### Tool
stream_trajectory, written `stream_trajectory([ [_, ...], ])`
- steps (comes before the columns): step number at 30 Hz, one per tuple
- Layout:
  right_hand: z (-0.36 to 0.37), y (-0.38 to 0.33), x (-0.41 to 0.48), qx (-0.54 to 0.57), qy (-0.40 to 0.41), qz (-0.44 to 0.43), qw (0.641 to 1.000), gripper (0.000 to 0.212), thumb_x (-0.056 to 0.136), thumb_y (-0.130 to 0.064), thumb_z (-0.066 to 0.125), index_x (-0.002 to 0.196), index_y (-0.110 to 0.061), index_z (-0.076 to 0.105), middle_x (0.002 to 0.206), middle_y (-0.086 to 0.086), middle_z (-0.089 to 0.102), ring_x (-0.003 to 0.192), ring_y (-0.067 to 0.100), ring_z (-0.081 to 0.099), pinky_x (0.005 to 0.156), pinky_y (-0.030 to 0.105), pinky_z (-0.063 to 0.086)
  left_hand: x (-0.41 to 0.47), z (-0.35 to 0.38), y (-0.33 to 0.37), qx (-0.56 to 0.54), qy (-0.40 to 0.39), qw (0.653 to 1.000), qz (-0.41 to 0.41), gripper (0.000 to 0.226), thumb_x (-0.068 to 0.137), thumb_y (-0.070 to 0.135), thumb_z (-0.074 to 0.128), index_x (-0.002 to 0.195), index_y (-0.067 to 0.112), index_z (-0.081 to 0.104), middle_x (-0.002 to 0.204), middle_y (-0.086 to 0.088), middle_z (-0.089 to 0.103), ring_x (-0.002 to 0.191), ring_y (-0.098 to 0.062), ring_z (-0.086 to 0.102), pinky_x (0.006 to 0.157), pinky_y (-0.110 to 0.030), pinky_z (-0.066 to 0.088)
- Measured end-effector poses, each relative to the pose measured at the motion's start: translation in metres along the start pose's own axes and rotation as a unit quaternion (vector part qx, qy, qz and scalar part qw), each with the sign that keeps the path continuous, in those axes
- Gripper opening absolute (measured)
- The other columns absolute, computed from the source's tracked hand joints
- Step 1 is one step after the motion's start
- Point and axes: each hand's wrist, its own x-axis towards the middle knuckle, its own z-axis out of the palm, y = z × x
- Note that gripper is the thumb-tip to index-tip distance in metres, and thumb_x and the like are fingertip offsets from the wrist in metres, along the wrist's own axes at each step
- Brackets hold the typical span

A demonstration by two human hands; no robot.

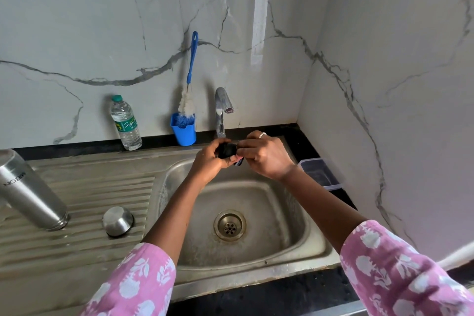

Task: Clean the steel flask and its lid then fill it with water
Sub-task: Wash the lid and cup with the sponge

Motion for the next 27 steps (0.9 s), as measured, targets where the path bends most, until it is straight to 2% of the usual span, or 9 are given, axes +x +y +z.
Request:
stream_trajectory([
  [2, 0.001, 0.004, -0.002, -0.001, 0.0, 0.007, 1.0, 0.019, 0.073, -0.006, 0.061, 0.072, -0.02, 0.074, 0.085, -0.005, 0.073, 0.07, 0.027, 0.064, 0.042, 0.024, 0.046, -0.002, -0.001, 0.002, 0.002, -0.015, 1.0, -0.004, 0.041, 0.066, 0.031, 0.076, 0.102, 0.04, 0.057, 0.114, -0.004, 0.064, 0.11, -0.022, 0.059, 0.098, -0.04, 0.047],
  [7, 0.009, 0.005, 0.001, 0.056, -0.045, 0.148, 0.986, 0.022, 0.067, -0.004, 0.062, 0.078, -0.017, 0.076, 0.08, -0.003, 0.073, 0.068, 0.028, 0.064, 0.048, 0.029, 0.05, -0.001, -0.003, 0.0, -0.008, -0.038, 0.999, 0.018, 0.052, 0.078, -0.001, 0.069, 0.098, 0.045, 0.057, 0.117, -0.004, 0.061, 0.115, -0.025, 0.055, 0.102, -0.049, 0.043],
  [9, 0.014, 0.009, 0.006, 0.097, -0.084, 0.223, 0.966, 0.027, 0.069, -0.004, 0.056, 0.082, -0.015, 0.077, 0.083, 0.002, 0.074, 0.073, 0.03, 0.067, 0.057, 0.036, 0.054, -0.002, -0.005, -0.001, -0.007, -0.046, 0.999, 0.024, 0.056, 0.077, -0.005, 0.068, 0.1, 0.045, 0.056, 0.118, -0.005, 0.06, 0.115, -0.024, 0.055, 0.103, -0.047, 0.043],
  [12, 0.015, 0.013, 0.011, 0.127, -0.169, 0.322, 0.923, 0.033, 0.075, -0.001, 0.053, 0.093, -0.015, 0.077, 0.094, 0.006, 0.074, 0.084, 0.028, 0.068, 0.072, 0.034, 0.054, -0.004, -0.006, -0.001, -0.027, -0.057, 0.997, 0.032, 0.059, 0.074, -0.015, 0.065, 0.103, 0.036, 0.057, 0.118, -0.004, 0.059, 0.115, -0.021, 0.054, 0.101, -0.037, 0.045],
  [14, 0.011, 0.01, 0.013, 0.14, -0.156, 0.291, 0.933, 0.032, 0.075, -0.002, 0.053, 0.092, -0.014, 0.077, 0.092, 0.005, 0.074, 0.082, 0.027, 0.068, 0.068, 0.033, 0.053, -0.004, -0.007, -0.002, -0.035, -0.045, 0.998, 0.038, 0.06, 0.072, -0.018, 0.064, 0.102, 0.034, 0.058, 0.117, -0.004, 0.06, 0.114, -0.019, 0.054, 0.101, -0.037, 0.045],
  [18, 0.01, 0.001, 0.007, 0.079, -0.07, 0.125, 0.987, 0.025, 0.076, -0.009, 0.053, 0.081, -0.018, 0.076, 0.087, -0.004, 0.074, 0.07, 0.029, 0.064, 0.048, 0.033, 0.051, 0.001, -0.007, -0.002, 0.003, 0.004, 1.0, 0.028, 0.054, 0.073, -0.009, 0.068, 0.111, 0.028, 0.059, 0.116, -0.005, 0.061, 0.115, -0.022, 0.055, 0.102, -0.042, 0.045],
  [22, 0.009, 0.001, 0.001, 0.009, -0.031, 0.02, 0.999, 0.02, 0.076, -0.006, 0.059, 0.078, -0.018, 0.074, 0.09, -0.004, 0.073, 0.072, 0.029, 0.063, 0.046, 0.03, 0.05, 0.001, -0.007, -0.001, 0.009, 0.005, 1.0, 0.018, 0.05, 0.074, -0.004, 0.07, 0.112, 0.027, 0.059, 0.118, -0.008, 0.061, 0.111, -0.025, 0.058, 0.099, -0.044, 0.047],
  [24, 0.009, 0.001, 0.001, 0.001, -0.02, 0.035, 0.999, 0.02, 0.07, -0.003, 0.064, 0.078, -0.018, 0.075, 0.089, -0.004, 0.073, 0.072, 0.029, 0.064, 0.044, 0.027, 0.048, -0.001, -0.007, 0.0, 0.015, -0.002, 1.0, 0.019, 0.048, 0.076, -0.004, 0.069, 0.111, 0.028, 0.058, 0.118, -0.006, 0.06, 0.112, -0.025, 0.056, 0.101, -0.043, 0.046],
  [27, 0.012, 0.0, 0.004, 0.041, -0.023, 0.129, 0.991, 0.021, 0.071, -0.005, 0.059, 0.078, -0.017, 0.075, 0.081, -0.003, 0.072, 0.068, 0.028, 0.064, 0.045, 0.026, 0.045, -0.003, -0.007, 0.001, 0.018, -0.011, 0.999, 0.039, 0.051, 0.076, -0.005, 0.068, 0.108, 0.033, 0.057, 0.116, -0.003, 0.06, 0.115, -0.025, 0.055, 0.102, -0.045, 0.043],
])
